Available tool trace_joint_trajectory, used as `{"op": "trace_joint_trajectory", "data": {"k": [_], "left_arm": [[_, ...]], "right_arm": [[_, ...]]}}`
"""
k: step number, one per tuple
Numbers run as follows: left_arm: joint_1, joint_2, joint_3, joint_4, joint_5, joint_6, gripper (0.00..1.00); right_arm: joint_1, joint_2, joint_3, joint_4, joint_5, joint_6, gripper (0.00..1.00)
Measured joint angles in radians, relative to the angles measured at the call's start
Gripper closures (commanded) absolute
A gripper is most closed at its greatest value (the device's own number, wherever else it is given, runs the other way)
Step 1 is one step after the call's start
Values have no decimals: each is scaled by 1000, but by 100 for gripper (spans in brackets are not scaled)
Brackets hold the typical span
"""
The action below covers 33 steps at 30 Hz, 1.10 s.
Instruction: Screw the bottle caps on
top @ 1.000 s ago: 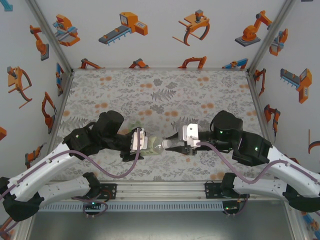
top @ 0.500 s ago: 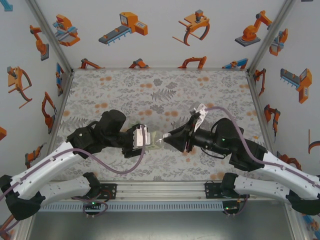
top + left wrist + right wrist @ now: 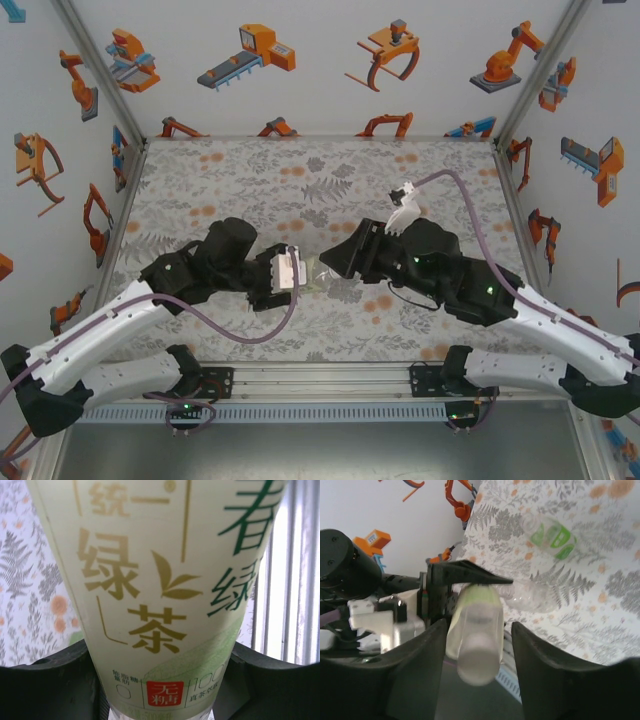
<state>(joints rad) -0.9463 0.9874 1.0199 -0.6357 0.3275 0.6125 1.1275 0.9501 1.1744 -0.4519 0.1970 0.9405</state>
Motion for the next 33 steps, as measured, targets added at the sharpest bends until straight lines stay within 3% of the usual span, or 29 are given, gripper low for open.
{"op": "trace_joint_trajectory", "data": {"k": [8,15,18,24,33], "left_arm": [[-3,-2,0,-8,81,16,100],[-3,-23,0,-51,137,26,100],[-3,-34,0,-61,154,26,100],[-3,-36,0,-73,171,26,100],[-3,-36,0,-77,175,26,100]], "right_arm": [[0,-41,8,18,-123,-449,37],[0,-97,72,-22,-343,-898,40],[0,-105,72,-48,-433,-1022,40],[0,-78,71,-76,-521,-1142,43],[0,-66,54,-76,-542,-1183,48]]}}
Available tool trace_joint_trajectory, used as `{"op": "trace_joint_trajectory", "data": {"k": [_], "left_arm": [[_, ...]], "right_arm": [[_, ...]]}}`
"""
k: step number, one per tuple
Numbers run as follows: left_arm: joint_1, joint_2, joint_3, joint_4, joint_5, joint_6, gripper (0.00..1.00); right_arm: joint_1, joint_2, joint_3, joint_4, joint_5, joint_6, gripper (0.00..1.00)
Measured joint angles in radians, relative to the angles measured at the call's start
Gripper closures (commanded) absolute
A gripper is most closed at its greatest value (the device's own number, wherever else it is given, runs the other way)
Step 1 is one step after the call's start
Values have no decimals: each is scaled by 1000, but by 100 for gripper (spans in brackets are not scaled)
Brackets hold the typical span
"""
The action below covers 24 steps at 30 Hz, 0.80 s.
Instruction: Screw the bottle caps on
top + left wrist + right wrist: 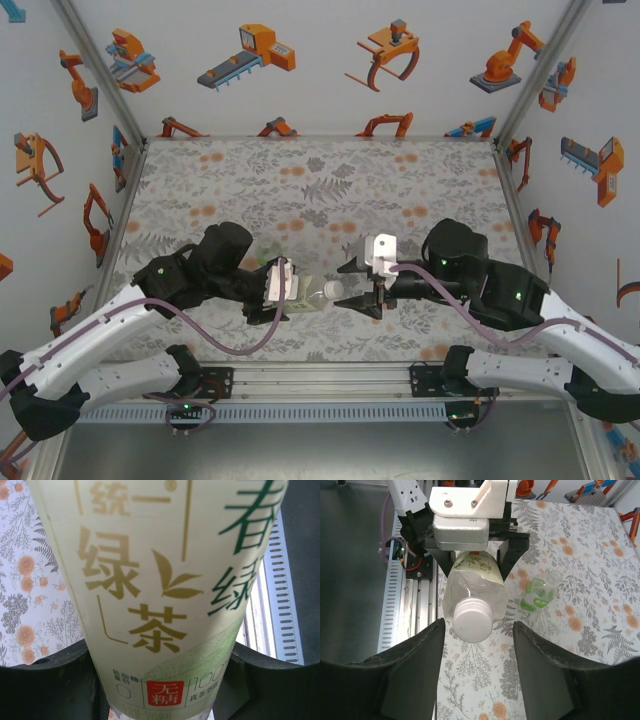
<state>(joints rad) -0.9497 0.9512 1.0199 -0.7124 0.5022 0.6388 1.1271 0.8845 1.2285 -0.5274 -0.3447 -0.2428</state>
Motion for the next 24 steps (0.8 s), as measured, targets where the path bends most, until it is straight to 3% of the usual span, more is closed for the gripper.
{"op": "trace_joint_trajectory", "data": {"k": [15,24], "left_arm": [[0,0,0,0,4,0,100],[0,0,0,0,4,0,100]], "right_arm": [[0,12,-18,22,-7,-5,54],[0,11,-18,24,-7,-5,50]]}}
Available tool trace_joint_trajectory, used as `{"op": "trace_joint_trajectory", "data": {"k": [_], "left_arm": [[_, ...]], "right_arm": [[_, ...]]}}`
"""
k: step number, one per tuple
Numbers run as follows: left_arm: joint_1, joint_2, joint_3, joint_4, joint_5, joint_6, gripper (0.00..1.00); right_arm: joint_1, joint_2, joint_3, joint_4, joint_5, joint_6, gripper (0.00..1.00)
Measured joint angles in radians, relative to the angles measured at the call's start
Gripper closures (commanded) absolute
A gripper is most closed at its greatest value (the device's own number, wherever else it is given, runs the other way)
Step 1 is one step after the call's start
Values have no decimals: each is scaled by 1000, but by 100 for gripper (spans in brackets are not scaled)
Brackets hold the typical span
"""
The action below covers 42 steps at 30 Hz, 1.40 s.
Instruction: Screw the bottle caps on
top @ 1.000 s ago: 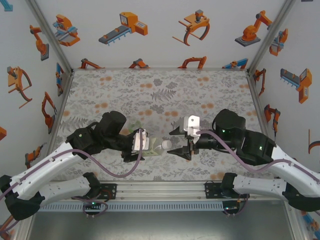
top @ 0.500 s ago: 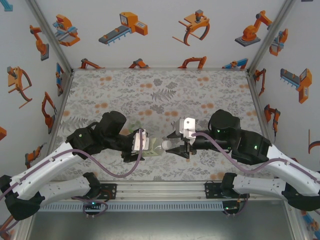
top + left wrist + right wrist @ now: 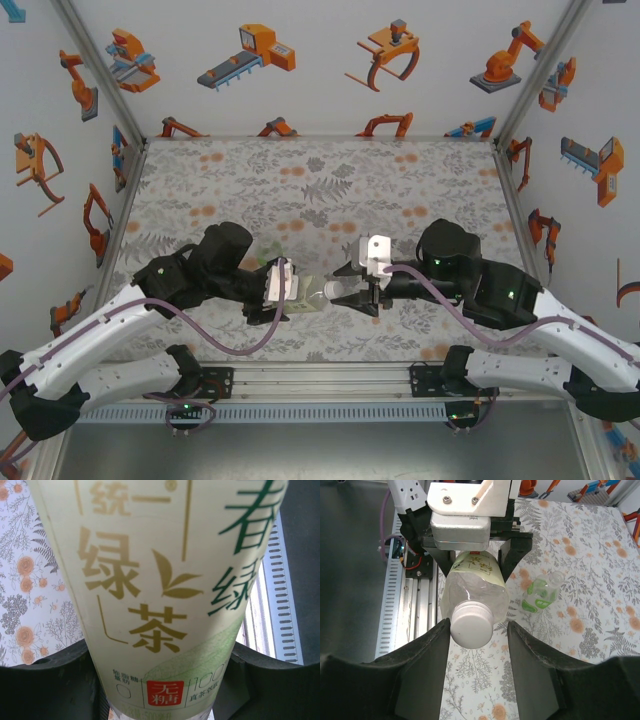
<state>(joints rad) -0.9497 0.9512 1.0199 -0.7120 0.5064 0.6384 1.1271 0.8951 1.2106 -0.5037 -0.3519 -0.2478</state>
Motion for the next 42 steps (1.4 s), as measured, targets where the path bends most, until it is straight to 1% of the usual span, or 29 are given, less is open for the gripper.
{"op": "trace_joint_trajectory", "data": {"k": [7,13,17,20,22,24,28,35,42], "left_arm": [[0,0,0,0,0,0,100],[0,0,0,0,0,0,100],[0,0,0,0,-2,-1,100],[0,0,0,-2,-8,-3,100],[0,0,0,-6,-10,-3,100],[0,0,0,-8,-15,-3,100],[1,2,0,-7,-45,-5,100],[9,11,0,4,-114,-27,100],[14,15,-1,25,-172,-45,100]], "right_arm": [[0,-11,-2,5,0,0,50],[0,-11,-8,8,-3,0,55],[0,-10,-10,8,-4,4,63],[0,-11,-14,13,-7,17,73],[0,-13,-23,23,2,43,79],[0,-22,-40,46,14,81,82],[1,-46,-94,111,86,246,100],[3,-33,-117,144,283,666,100],[10,-2,-80,64,462,1083,100]]}}
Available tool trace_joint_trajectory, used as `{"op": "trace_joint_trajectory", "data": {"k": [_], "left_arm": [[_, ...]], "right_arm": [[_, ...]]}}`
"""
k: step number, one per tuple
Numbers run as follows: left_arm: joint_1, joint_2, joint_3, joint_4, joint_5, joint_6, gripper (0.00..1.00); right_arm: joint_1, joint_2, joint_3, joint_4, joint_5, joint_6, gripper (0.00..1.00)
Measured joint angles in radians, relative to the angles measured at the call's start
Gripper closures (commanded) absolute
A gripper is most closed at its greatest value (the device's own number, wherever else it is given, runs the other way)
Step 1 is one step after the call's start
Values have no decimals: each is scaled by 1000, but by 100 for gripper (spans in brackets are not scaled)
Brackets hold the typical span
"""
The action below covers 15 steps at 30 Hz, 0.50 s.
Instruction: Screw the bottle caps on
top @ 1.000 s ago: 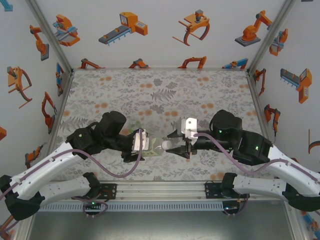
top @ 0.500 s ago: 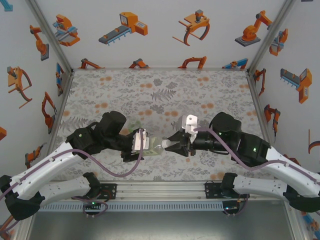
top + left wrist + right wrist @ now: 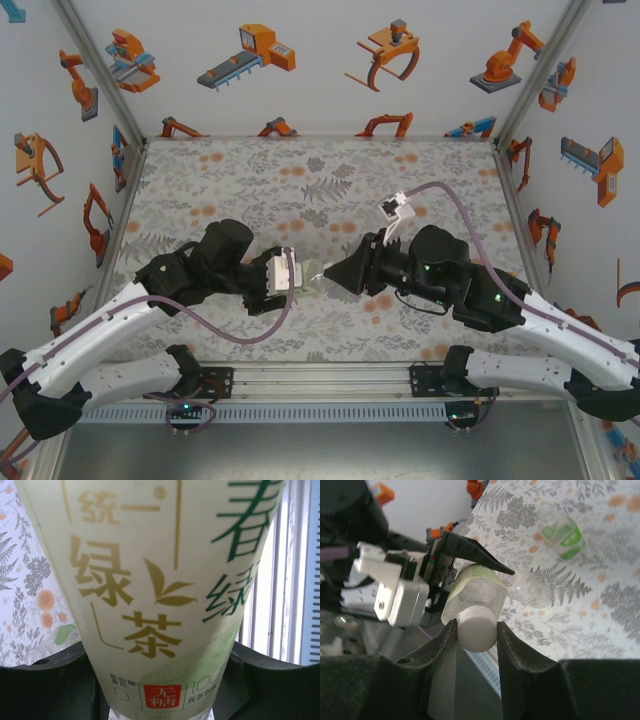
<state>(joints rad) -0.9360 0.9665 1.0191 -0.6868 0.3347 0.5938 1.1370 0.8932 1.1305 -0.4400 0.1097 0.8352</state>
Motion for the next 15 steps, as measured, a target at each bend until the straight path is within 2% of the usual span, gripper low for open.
{"op": "trace_joint_trajectory", "data": {"k": [6,10,13,15], "left_arm": [[1,3,-3,1,-34,-7,100],[1,3,-10,-2,-49,-9,100],[1,3,-11,10,-50,-10,100],[1,1,-11,29,-46,-10,100]], "right_arm": [[0,34,27,-64,69,254,100],[0,56,43,-84,80,277,100],[0,61,63,-89,77,211,66],[-1,64,83,-88,69,136,55]]}}
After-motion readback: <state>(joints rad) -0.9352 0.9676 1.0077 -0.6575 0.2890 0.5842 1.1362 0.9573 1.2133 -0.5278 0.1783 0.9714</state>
